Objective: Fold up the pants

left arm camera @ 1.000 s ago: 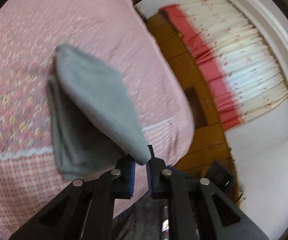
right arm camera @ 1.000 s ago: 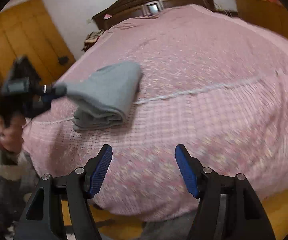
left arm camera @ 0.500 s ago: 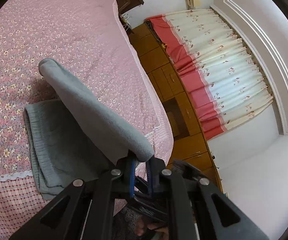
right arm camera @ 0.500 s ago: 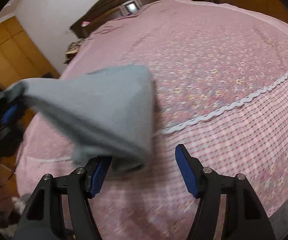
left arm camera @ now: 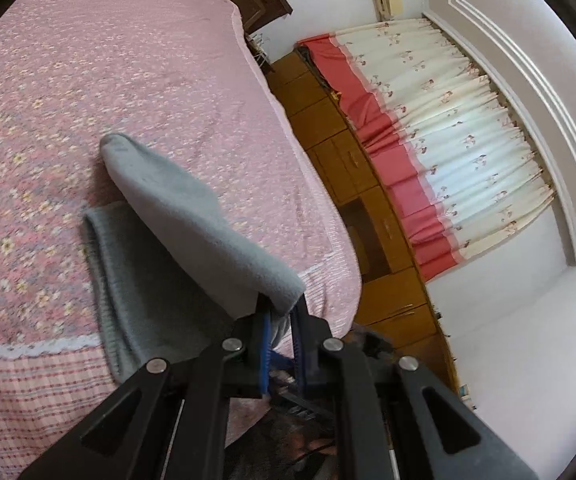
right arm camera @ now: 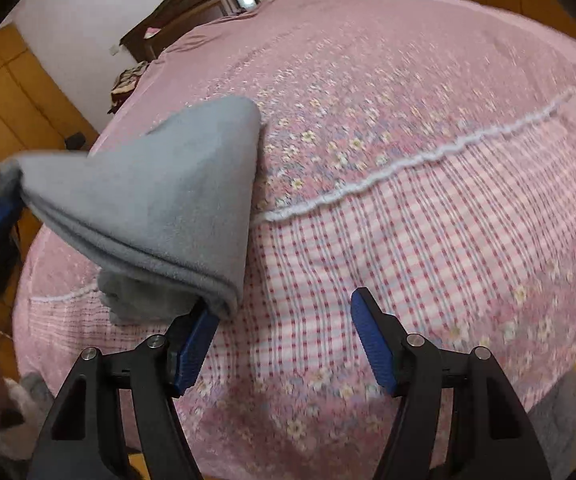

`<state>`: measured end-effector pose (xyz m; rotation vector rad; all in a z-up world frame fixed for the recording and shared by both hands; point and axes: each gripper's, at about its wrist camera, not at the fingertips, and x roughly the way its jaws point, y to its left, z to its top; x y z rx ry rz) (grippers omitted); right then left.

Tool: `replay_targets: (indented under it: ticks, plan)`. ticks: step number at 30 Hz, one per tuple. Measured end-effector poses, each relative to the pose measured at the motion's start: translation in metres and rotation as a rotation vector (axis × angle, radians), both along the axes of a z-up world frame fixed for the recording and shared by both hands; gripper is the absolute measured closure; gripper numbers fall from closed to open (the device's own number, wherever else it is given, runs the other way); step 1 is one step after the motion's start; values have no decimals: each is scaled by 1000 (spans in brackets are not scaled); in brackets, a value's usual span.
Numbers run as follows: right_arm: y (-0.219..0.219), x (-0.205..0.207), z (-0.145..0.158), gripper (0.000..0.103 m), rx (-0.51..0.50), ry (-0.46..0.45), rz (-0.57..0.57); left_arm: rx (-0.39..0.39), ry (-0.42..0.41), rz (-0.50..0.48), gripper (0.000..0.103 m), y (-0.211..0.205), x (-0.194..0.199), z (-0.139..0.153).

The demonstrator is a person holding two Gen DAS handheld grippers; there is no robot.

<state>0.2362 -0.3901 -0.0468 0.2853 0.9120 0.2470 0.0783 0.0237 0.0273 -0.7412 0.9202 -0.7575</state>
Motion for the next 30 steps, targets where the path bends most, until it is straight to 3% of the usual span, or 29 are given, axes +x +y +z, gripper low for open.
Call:
replay_targets:
  ticks: [7, 9, 11, 13, 15, 17, 19, 20, 23, 28, 30]
  plan:
    - [-46, -26, 2, 35, 128, 124, 10, 131, 33, 41, 94, 9, -35, -47]
    - [-55, -26, 13, 35, 165, 119, 25, 176, 61, 51, 93, 7, -38, -66]
    - [-59, -24, 30, 36, 217, 76, 73, 167, 88, 62, 92, 9, -39, -81]
    - [-53, -17, 53, 44, 289, -8, 170, 136, 98, 70, 91, 12, -40, -87]
    - [-40, 1, 60, 87, 379, -22, 304, 136, 90, 67, 91, 14, -40, -88]
    - [-22, 25, 51, 93, 444, 42, 428, 163, 71, 62, 91, 12, -42, -85]
    - [-22, 48, 24, 101, 323, 138, 416, 194, 56, 57, 91, 9, -40, -80]
    - [-34, 60, 2, 103, 297, 209, 383, 199, 51, 57, 91, 7, -40, -79]
    - [-66, 75, -35, 103, 505, 318, 398, 203, 63, 36, 91, -3, -36, -79]
    - [-70, 65, -21, 103, 393, 290, 491, 255, 43, 33, 88, -10, -43, -76]
    - [-66, 62, -10, 99, 358, 309, 482, 298, 53, 48, 78, -3, -49, -73]
